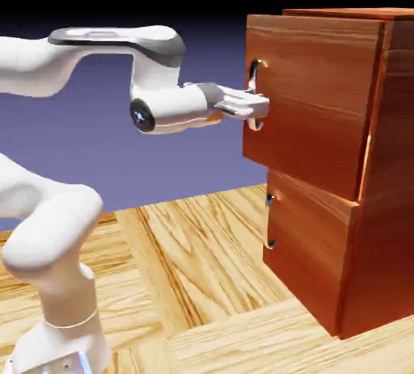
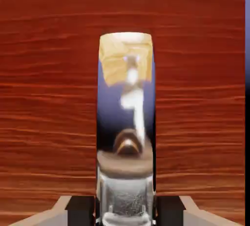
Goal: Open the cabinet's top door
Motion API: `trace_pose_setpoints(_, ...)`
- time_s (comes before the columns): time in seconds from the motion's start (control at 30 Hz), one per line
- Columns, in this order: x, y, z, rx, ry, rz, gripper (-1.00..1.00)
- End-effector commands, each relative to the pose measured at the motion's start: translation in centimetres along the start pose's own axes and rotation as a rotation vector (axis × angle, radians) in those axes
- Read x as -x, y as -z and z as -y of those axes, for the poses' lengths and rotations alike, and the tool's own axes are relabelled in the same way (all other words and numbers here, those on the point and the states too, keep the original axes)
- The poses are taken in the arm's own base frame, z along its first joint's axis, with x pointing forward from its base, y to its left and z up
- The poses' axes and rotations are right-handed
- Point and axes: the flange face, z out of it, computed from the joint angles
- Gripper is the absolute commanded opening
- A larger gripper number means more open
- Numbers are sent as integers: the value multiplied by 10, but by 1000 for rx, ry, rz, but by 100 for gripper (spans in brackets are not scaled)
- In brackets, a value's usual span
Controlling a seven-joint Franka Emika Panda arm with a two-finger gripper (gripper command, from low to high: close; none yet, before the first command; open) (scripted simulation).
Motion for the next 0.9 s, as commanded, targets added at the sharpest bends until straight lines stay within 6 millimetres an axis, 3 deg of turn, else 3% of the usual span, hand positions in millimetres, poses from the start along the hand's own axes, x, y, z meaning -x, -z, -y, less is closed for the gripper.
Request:
trace_pose_setpoints(0.0,3,7,3,19,-2,-17,-100)
trace_pose_setpoints(0.5,53,90,53,275,-2,-274,-100)
trace_pose_setpoints(0.87,107,135,107,484,-2,-482,-100)
